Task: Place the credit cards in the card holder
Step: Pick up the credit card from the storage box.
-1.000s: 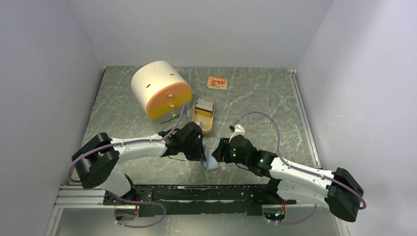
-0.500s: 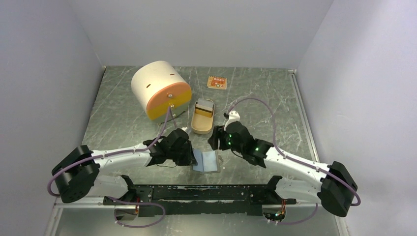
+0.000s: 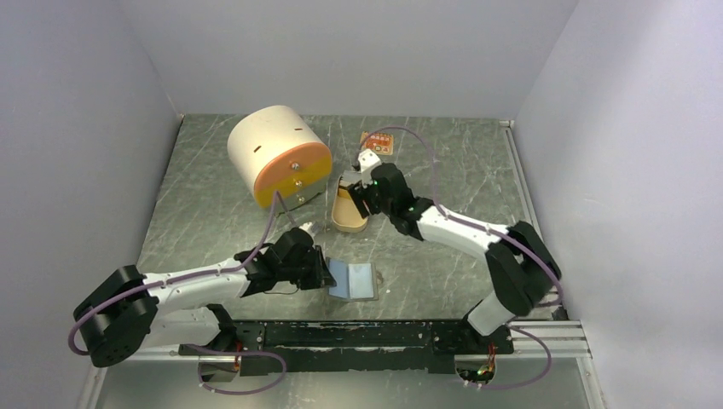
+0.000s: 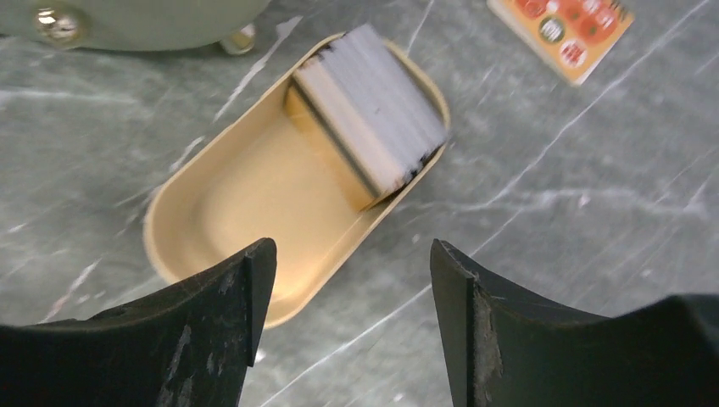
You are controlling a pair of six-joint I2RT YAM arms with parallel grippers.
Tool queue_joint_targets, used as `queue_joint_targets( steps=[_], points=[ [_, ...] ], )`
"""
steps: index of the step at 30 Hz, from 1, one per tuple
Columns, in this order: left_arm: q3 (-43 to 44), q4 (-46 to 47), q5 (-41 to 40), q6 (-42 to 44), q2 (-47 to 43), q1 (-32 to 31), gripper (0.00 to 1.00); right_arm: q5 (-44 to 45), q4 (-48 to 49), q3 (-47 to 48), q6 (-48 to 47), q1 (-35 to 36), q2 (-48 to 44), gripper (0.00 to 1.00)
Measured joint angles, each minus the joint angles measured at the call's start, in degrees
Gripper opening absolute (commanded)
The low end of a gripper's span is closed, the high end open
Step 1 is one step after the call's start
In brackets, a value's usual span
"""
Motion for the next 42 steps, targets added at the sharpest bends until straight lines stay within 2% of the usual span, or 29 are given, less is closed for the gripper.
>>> queue_joint_targets(
  steps=[6, 13, 18, 34, 42],
  points=[
    [-1.7, 1.4, 0.5, -0.2, -2.2, 1.0, 0.23, -3.1, 4.3, 5.9, -11.4, -3.1, 9.0, 0.71],
    [-2.2, 1.7, 0.7, -0.2, -3.0, 1.3, 0.23, -9.2, 10.0, 5.6, -23.1, -3.6, 13.1, 0.72],
    [-2.2, 1.7, 0.7, -0.2, -3.2, 1.3, 0.22, -10.4, 12.6, 5.8, -28.9, -3.6, 15.5, 0.73],
    [-3.0, 2.1, 1.1, -0.4, -4.8, 1.4, 0.22, -6.8, 18.4, 5.8, -38.0, -3.7, 22.1, 0.72],
    [-3.0, 2.1, 1.1, -0.4, -4.8, 1.4, 0.21, -6.4, 19.1, 5.8, -38.6, -3.6, 22.4, 0.63]
  ],
)
